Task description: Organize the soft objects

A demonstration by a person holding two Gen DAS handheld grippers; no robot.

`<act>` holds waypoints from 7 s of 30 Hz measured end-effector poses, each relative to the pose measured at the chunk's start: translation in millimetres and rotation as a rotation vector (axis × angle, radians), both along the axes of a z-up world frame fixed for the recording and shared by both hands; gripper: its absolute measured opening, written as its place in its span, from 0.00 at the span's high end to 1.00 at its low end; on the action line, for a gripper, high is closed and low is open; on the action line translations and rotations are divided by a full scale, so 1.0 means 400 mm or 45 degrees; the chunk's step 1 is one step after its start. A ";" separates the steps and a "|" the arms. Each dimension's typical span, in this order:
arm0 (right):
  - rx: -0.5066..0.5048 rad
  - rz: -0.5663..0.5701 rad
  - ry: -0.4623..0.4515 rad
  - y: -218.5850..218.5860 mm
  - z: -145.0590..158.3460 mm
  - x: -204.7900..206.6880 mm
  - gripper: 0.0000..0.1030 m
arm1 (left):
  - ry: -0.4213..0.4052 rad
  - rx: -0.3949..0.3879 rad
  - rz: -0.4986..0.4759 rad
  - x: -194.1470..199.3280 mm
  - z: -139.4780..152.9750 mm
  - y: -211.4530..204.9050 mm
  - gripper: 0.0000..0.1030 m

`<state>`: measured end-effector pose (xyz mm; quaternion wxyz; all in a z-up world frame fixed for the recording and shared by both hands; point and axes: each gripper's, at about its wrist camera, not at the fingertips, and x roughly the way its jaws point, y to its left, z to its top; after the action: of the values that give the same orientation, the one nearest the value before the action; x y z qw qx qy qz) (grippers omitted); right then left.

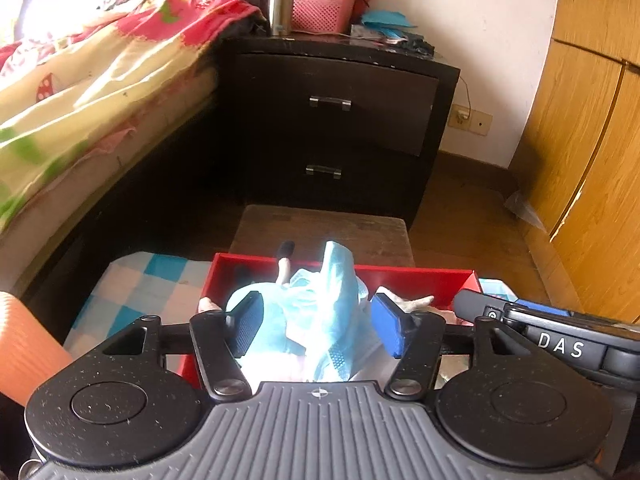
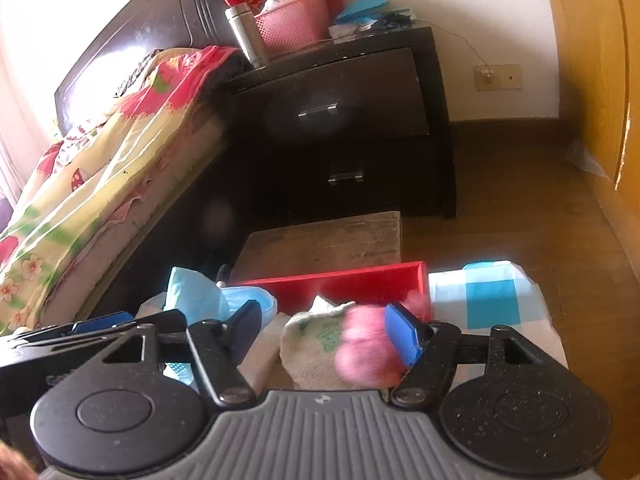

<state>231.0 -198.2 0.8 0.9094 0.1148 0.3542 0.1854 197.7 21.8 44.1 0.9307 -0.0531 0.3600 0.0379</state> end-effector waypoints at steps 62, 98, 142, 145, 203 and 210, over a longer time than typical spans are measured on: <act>-0.046 -0.008 -0.026 -0.155 0.016 -0.402 0.55 | 0.088 0.093 -0.095 -0.365 -0.034 -0.091 0.32; -0.062 0.083 -0.017 -0.145 -0.010 -0.520 0.54 | 0.132 0.050 -0.108 -0.443 -0.065 -0.100 0.27; -0.130 -0.015 -0.064 -0.130 -0.028 -0.516 0.54 | 0.118 0.013 -0.081 -0.451 -0.068 -0.119 0.26; -0.130 -0.015 -0.065 -0.131 -0.028 -0.517 0.54 | 0.118 0.012 -0.081 -0.451 -0.068 -0.119 0.26; -0.122 -0.010 -0.064 -0.130 -0.033 -0.514 0.54 | 0.119 -0.049 -0.053 -0.450 -0.084 -0.105 0.21; -0.121 -0.009 -0.064 -0.130 -0.034 -0.512 0.54 | 0.133 -0.085 -0.044 -0.446 -0.091 -0.100 0.22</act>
<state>26.0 -250.1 -12.9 0.9230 0.0682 0.3393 0.1680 19.4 -18.4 7.7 0.9088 -0.0758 0.4101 0.0125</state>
